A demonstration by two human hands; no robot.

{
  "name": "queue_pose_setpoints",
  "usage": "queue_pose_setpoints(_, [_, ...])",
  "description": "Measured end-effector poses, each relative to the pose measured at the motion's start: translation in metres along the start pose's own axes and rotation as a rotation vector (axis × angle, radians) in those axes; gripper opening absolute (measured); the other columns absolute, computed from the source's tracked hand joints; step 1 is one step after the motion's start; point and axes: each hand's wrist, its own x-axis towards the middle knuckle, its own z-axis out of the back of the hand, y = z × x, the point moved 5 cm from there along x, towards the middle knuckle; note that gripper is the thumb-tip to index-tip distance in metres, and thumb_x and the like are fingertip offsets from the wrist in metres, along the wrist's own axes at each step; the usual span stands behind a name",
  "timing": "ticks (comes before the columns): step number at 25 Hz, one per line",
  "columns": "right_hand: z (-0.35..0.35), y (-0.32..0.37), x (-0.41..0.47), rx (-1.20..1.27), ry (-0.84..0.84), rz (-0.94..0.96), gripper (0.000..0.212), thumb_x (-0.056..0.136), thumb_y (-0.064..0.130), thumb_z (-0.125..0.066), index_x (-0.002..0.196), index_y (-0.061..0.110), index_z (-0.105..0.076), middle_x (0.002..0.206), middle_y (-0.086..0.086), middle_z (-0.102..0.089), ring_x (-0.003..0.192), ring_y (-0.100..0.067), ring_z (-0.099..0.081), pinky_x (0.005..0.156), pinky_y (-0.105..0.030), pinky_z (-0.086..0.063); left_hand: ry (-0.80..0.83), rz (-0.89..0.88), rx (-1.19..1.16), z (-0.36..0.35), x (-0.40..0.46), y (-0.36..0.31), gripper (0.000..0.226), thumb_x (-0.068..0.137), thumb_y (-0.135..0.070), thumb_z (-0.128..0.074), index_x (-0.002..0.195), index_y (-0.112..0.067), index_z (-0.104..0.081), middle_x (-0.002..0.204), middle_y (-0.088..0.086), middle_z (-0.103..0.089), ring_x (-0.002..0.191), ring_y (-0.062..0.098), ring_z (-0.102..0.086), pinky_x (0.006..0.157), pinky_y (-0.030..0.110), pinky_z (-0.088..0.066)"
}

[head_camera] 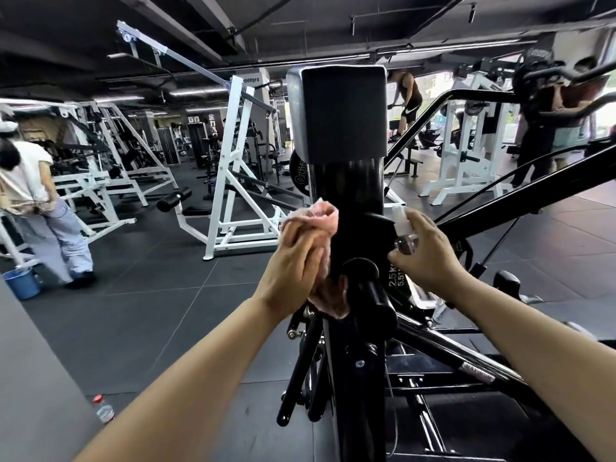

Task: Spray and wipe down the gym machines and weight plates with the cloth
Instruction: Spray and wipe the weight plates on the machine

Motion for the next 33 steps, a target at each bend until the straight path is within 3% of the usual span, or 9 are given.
queue_pose_setpoints(4, [-0.014, 0.016, 0.022, -0.107, 0.190, 0.151, 0.074, 0.068, 0.014, -0.073, 0.137, 0.009, -0.045, 0.136, -0.007, -0.050, 0.126, -0.025, -0.045, 0.098, -0.019, -0.027, 0.038, -0.104, 0.357, -0.032, 0.033, 0.000, 0.072, 0.080, -0.033, -0.064, 0.137, -0.007, -0.031, 0.140, 0.022, -0.043, 0.126, 0.039, -0.045, 0.098, 0.053, -0.044])
queue_pose_setpoints(7, [-0.023, 0.009, 0.018, -0.025, 0.135, 0.171, 0.076, 0.059, 0.026, -0.066, 0.131, 0.006, -0.050, 0.128, -0.010, -0.056, 0.119, -0.029, -0.051, 0.097, -0.023, -0.031, 0.041, -0.026, 0.646, -0.040, 0.030, 0.003, 0.073, 0.076, -0.057, -0.043, 0.132, -0.011, -0.036, 0.126, 0.016, -0.057, 0.099, 0.037, -0.064, 0.067, 0.042, -0.058])
queue_pose_setpoints(11, [-0.022, 0.005, 0.015, 0.093, 0.066, 0.145, 0.075, 0.059, 0.027, -0.063, 0.131, 0.011, -0.052, 0.121, -0.004, -0.057, 0.114, -0.028, -0.052, 0.097, -0.034, -0.039, -0.075, 0.073, 0.521, -0.037, 0.021, 0.015, 0.070, 0.079, -0.061, -0.040, 0.134, -0.019, -0.032, 0.121, 0.019, -0.057, 0.088, 0.043, -0.064, 0.050, 0.046, -0.054])
queue_pose_setpoints(13, [-0.023, 0.001, 0.013, 0.130, 0.066, 0.142, 0.074, 0.059, 0.026, -0.064, 0.132, 0.015, -0.051, 0.119, 0.005, -0.055, 0.115, -0.026, -0.052, 0.099, -0.039, -0.041, -0.061, 0.131, 0.498, -0.038, 0.016, 0.022, 0.073, 0.079, -0.060, -0.041, 0.136, -0.016, -0.032, 0.119, 0.022, -0.057, 0.090, 0.045, -0.063, 0.053, 0.049, -0.054])
queue_pose_setpoints(18, [-0.025, -0.014, -0.001, 0.258, 0.027, 0.031, 0.075, 0.057, 0.034, -0.060, 0.131, 0.028, -0.048, 0.119, 0.003, -0.058, 0.112, -0.019, -0.055, 0.100, -0.042, -0.044, 0.021, 0.345, 0.370, -0.036, 0.008, 0.029, 0.078, 0.086, -0.051, -0.054, 0.149, -0.016, -0.022, 0.146, 0.011, -0.034, 0.127, 0.035, -0.042, 0.089, 0.049, -0.045])
queue_pose_setpoints(23, [-0.027, -0.033, -0.019, 0.361, -0.039, -0.072, 0.079, 0.056, 0.025, -0.062, 0.132, 0.035, -0.044, 0.123, -0.001, -0.060, 0.111, -0.018, -0.056, 0.100, -0.043, -0.045, -0.009, 0.371, 0.275, -0.032, 0.007, 0.025, 0.076, 0.087, -0.046, -0.057, 0.149, -0.019, -0.021, 0.149, 0.010, -0.032, 0.127, 0.034, -0.042, 0.092, 0.048, -0.043])
queue_pose_setpoints(26, [-0.029, -0.046, -0.031, 0.426, -0.064, -0.118, 0.079, 0.054, 0.028, -0.066, 0.124, 0.056, -0.043, 0.118, 0.000, -0.062, 0.101, -0.013, -0.058, 0.096, -0.044, -0.048, -0.023, 0.391, 0.183, -0.034, 0.002, 0.032, 0.077, 0.087, -0.042, -0.060, 0.149, -0.017, -0.021, 0.151, 0.010, -0.028, 0.134, 0.030, -0.035, 0.097, 0.046, -0.040])
queue_pose_setpoints(29, [-0.034, -0.058, -0.042, 0.439, -0.066, -0.174, 0.083, 0.053, 0.036, -0.064, 0.131, 0.052, -0.041, 0.114, -0.001, -0.064, 0.095, -0.012, -0.059, 0.089, -0.032, -0.048, -0.058, 0.451, 0.047, -0.041, -0.012, 0.044, 0.081, 0.086, -0.031, -0.064, 0.149, -0.010, -0.016, 0.153, 0.013, -0.024, 0.138, 0.027, -0.029, 0.104, 0.037, -0.032])
queue_pose_setpoints(33, [-0.031, -0.058, -0.049, 0.480, -0.005, -0.223, 0.078, 0.057, 0.017, -0.063, 0.131, 0.036, -0.045, 0.106, 0.002, -0.065, 0.083, -0.001, -0.062, 0.076, -0.013, -0.046, -0.094, 0.556, -0.119, -0.052, -0.030, 0.049, 0.081, 0.088, -0.018, -0.063, 0.148, -0.006, -0.010, 0.151, 0.017, -0.022, 0.137, 0.030, -0.028, 0.102, 0.021, -0.023])
